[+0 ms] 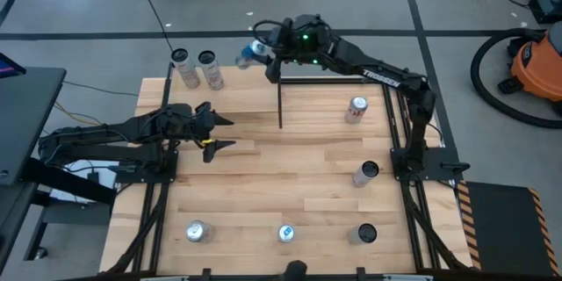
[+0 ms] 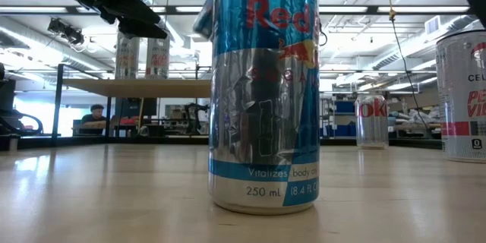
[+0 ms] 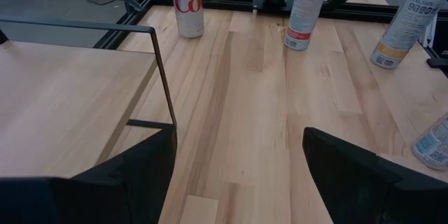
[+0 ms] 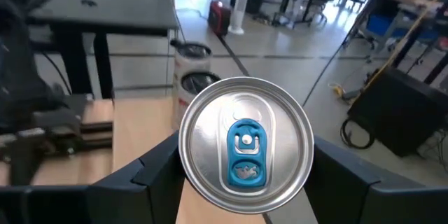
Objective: Place canned beverage on shelf
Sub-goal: Put the top blue soda can on the shelf
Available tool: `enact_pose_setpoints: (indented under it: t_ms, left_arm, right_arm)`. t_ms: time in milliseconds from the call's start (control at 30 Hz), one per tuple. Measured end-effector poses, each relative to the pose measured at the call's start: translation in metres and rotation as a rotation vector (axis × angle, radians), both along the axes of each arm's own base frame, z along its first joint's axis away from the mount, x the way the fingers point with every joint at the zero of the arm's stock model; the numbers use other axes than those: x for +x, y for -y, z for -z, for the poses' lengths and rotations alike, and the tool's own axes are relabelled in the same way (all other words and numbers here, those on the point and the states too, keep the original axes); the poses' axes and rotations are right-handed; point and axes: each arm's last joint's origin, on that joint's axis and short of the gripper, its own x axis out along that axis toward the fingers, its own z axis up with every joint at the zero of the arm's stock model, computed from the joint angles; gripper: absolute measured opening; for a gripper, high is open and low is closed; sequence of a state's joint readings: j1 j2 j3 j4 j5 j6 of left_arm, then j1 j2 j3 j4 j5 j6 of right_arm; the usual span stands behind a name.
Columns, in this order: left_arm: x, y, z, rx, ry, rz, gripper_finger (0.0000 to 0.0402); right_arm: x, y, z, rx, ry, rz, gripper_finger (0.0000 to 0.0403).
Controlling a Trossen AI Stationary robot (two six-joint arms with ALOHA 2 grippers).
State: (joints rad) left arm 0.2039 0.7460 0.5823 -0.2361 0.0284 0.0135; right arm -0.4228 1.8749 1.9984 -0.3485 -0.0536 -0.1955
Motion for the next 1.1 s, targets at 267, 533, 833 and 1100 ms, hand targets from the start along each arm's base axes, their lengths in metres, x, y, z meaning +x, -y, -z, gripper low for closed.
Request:
enact_pose_setpoints:
  t_ms: [267, 533, 833, 1100]
  left_arm:
    - [0.000, 0.000, 0.000, 0.008, -0.003, 0.003, 0.0311]
    - [0.000, 0.000, 0.000, 0.017, -0.005, 0.007, 0.0311]
    - [0.000, 0.000, 0.001, 0.015, -0.012, 0.006, 0.0311]
    - [0.000, 0.000, 0.001, 0.015, -0.012, 0.006, 0.0311]
  right_arm:
    - [0.022, 0.015, 0.023, 0.054, -0.136, -0.053, 0.0247]
    - [0.037, 0.023, 0.038, 0.073, -0.257, -0.078, 0.0247]
    - [0.037, 0.024, 0.045, 0.065, -0.321, -0.099, 0.0247]
    - [0.035, 0.023, 0.052, 0.089, -0.373, -0.102, 0.0247]
